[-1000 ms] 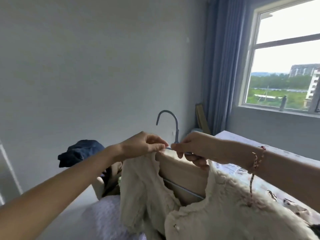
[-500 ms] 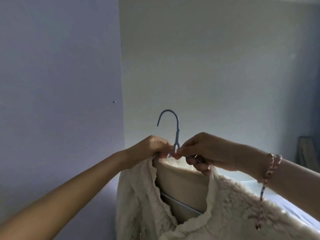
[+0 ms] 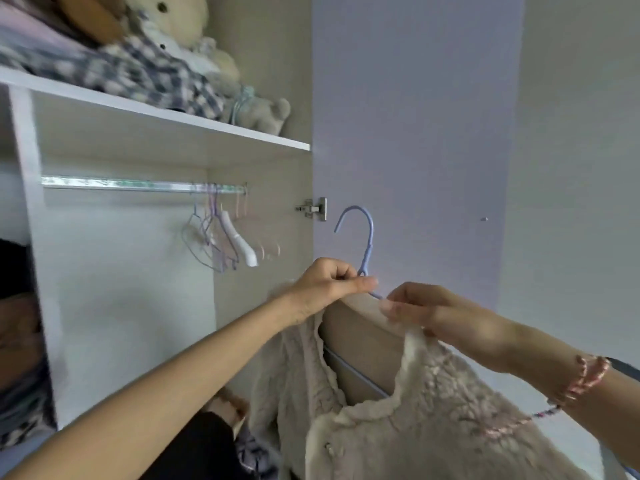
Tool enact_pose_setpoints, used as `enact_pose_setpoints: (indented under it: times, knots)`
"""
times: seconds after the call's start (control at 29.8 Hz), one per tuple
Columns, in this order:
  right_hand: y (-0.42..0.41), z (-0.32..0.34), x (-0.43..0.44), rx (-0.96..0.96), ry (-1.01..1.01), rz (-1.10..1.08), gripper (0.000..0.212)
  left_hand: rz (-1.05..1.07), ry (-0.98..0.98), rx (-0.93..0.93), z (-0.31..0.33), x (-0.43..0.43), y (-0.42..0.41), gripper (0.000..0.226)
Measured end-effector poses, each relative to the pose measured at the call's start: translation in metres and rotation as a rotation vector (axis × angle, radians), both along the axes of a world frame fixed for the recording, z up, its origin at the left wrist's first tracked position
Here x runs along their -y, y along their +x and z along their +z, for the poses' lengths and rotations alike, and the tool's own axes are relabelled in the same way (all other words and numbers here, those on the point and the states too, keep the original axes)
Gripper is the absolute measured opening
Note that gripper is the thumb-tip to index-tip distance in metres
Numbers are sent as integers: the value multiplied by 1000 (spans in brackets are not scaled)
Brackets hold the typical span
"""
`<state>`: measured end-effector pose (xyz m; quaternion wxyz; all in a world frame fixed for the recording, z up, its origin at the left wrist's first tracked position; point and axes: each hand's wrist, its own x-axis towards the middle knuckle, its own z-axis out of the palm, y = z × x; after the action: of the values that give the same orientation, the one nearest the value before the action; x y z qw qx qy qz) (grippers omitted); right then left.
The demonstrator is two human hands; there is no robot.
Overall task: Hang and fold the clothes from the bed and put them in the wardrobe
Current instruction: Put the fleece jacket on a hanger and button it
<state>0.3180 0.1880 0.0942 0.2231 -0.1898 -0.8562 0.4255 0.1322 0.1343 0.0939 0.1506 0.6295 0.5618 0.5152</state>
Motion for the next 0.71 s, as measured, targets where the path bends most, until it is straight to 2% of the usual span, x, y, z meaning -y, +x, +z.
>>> enact_pose_setpoints:
  times: [0.13,0.24,0.3,0.37,0.5,0.71]
  knots:
    - [-63,-7,0,80,121,64,11,245,-10,38,9,22,-60,44]
    - [-111,-10,1,96,151,58,25,407,30,105,16,35,-102,43]
    - [-139,-9,5,90,141,65,22,477,11,110,20,44,-123,39]
    - [-169,-5,9,21,110,105,14,561,-16,108,26,52,-140,34]
    - [-261,12,27,-185,-1,220,25,759,5,153,46,85,-202,39]
    - [-373,35,69,-259,-3,297,18,975,76,149,79,111,-269,17]
